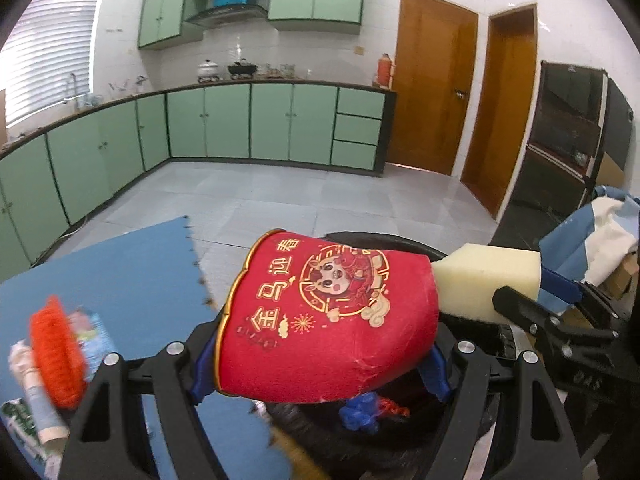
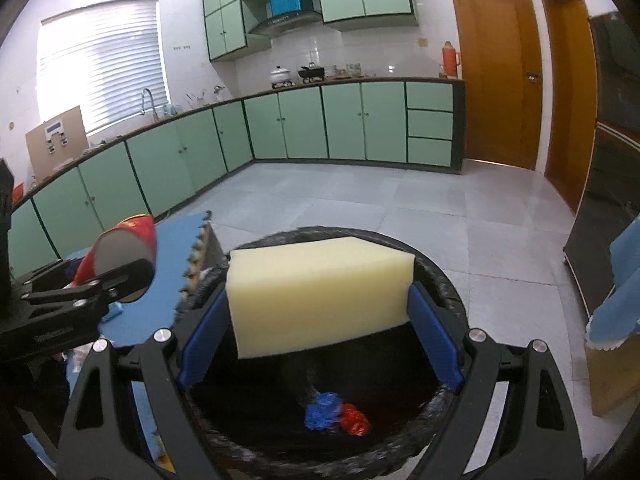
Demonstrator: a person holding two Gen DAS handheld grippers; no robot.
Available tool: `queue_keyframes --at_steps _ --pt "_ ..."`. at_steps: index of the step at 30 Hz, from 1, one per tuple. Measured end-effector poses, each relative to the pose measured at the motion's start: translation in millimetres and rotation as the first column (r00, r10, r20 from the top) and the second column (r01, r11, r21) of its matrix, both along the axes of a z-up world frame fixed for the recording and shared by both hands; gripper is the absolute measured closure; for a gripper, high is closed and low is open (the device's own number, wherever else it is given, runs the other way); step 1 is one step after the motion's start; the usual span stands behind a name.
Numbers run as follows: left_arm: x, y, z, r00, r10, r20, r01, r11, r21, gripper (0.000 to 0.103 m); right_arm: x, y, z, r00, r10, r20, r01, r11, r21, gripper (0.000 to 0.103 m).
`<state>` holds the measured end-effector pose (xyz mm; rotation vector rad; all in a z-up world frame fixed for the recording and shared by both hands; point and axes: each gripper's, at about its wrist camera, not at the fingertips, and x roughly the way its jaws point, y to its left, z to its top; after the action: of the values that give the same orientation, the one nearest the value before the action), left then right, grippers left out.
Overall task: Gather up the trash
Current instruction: 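Move both tools over the bin and release the bowl and sponge, then grasp the white tissue with the right tool while the left tool grasps the green carton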
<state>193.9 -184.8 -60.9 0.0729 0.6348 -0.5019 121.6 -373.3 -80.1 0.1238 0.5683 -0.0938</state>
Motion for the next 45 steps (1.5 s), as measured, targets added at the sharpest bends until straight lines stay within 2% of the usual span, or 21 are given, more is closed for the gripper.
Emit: queue_keyframes --at_steps 4,6,10,15,20,24,28,33,39,45 --pt "17 -20 -15 0.997 -0.038 -0.069 0.036 0.999 -0.019 0.024 9 -14 -15 0.999 -0.024 -0.033 0.024 1.000 -0.020 0.015" --pt "26 -27 -20 0.991 -0.065 -0.120 0.062 0.998 -0.031 0.018 9 -18 -19 0.998 -0.045 -0.044 0.044 0.999 -0.027 0.013" --pt "29 -26 -21 0.987 -0.083 -0.138 0.076 0.995 -0.060 0.014 2 -30 -27 0.996 -0.074 -0.049 0.074 0.997 -0.015 0.010" --pt "27 -18 -12 0.990 -0.063 -0.123 0.055 0.996 -0.065 0.014 -5 -29 -24 0.995 -0.094 -0.041 0.095 0.995 0.012 0.010" --pt "10 29 12 0.999 0.008 -0.042 -0.011 0.998 -0.066 0.014 -11 -2 -6 0.998 -0.061 -0.005 0.061 0.998 0.017 0.010" --pt "-10 82 21 0.995 0.103 0.014 -0.103 0.993 -0.052 0.014 -13 36 2 1.000 -0.002 0.022 0.001 0.999 0.054 0.010" --pt "-30 145 16 0.971 0.235 0.040 -0.235 0.972 -0.023 0.014 -5 86 5 0.996 0.082 0.028 -0.084 0.994 0.065 0.010" --pt "-47 214 -3 0.926 0.373 0.062 -0.376 0.925 0.049 0.014 13 158 -6 0.977 0.212 0.000 -0.212 0.975 0.063 0.010" --pt "-60 274 -28 0.868 0.494 0.037 -0.496 0.865 0.083 0.014 28 236 -28 0.936 0.348 -0.044 -0.347 0.937 0.032 0.010" --pt "-68 305 -44 0.835 0.549 0.036 -0.549 0.828 0.112 0.014 43 284 -52 0.897 0.429 -0.104 -0.428 0.903 0.036 0.011"
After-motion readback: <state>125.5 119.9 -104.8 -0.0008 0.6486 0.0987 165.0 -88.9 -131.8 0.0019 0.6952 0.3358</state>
